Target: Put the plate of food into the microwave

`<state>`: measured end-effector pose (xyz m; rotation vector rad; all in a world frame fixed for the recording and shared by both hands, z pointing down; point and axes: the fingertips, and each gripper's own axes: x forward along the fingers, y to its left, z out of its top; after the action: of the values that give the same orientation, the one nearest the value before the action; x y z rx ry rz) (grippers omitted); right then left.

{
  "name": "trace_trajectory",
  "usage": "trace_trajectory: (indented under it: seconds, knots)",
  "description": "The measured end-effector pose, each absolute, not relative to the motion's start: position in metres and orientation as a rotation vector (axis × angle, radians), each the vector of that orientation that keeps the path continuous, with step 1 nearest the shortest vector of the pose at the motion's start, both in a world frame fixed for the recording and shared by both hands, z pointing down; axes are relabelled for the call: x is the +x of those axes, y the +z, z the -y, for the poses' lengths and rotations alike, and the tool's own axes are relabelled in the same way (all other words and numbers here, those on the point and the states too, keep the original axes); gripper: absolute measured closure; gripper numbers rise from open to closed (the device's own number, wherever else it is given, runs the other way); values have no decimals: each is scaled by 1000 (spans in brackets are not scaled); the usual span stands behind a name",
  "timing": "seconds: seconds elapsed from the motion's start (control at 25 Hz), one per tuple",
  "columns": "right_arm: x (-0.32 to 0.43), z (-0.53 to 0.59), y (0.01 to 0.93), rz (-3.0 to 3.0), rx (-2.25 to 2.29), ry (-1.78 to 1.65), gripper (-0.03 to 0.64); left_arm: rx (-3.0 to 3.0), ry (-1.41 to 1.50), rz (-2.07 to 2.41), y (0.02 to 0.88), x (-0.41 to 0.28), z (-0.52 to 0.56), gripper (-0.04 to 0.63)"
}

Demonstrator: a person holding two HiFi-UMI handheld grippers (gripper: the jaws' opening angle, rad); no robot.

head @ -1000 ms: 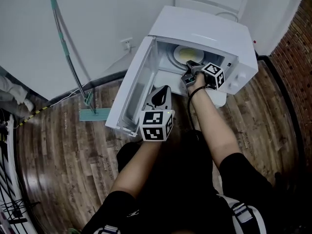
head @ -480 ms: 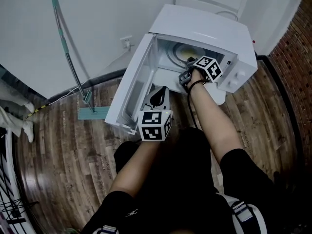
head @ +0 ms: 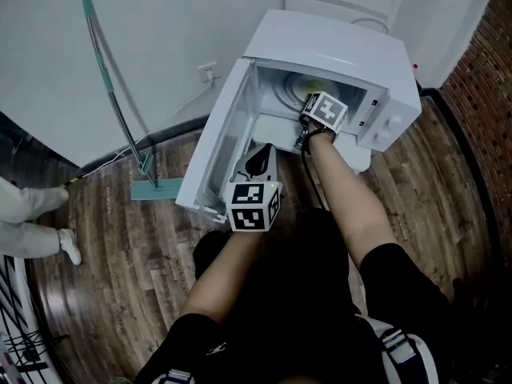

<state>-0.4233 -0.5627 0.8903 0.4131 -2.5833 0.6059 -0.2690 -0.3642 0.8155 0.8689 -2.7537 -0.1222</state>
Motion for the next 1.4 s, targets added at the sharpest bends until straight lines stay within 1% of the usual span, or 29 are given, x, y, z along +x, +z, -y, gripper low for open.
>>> trace_trajectory:
  seconds: [0.24,0.32,0.36,0.4,0.44,0.6,0.68,0.84,0.92,1.04,1.2,1.4]
  knots:
    - [-415,563,881,2653,414,427,333,900,-128,2756,811,-272,368,597]
    - [-409,559,872,2698,376,419,345,908,-132,2758,810,-272,370,597]
    - [-404,556,865,2734,356,406,445,909,-137,2760,809,-272,370,597]
    - [-397,551,857,2780,324,388,586,910,-143,2764,808,-272,370,597]
    - [-389,544,850,2829,259,387,603,912,-149,2768,806,-272,369,597]
    - [-350,505,829,2935,-117,532,603,926,-155,2779,798,-275,370,597]
    - [-329,492,815,2985,-185,483,604,929,-159,2789,793,-277,369,597]
    - [-295,474,781,3115,-160,165,604,938,-149,2826,782,-279,369,597]
    - [-280,469,771,3139,-129,80,604,950,-146,2834,779,-280,371,597]
    - [-268,467,770,3128,-98,34,604,974,-153,2836,775,-281,374,597]
    - [-271,473,765,3110,-74,26,604,1020,-186,2817,762,-280,381,597]
    - [-272,473,711,3067,-87,48,604,1046,-257,2764,703,-275,384,597]
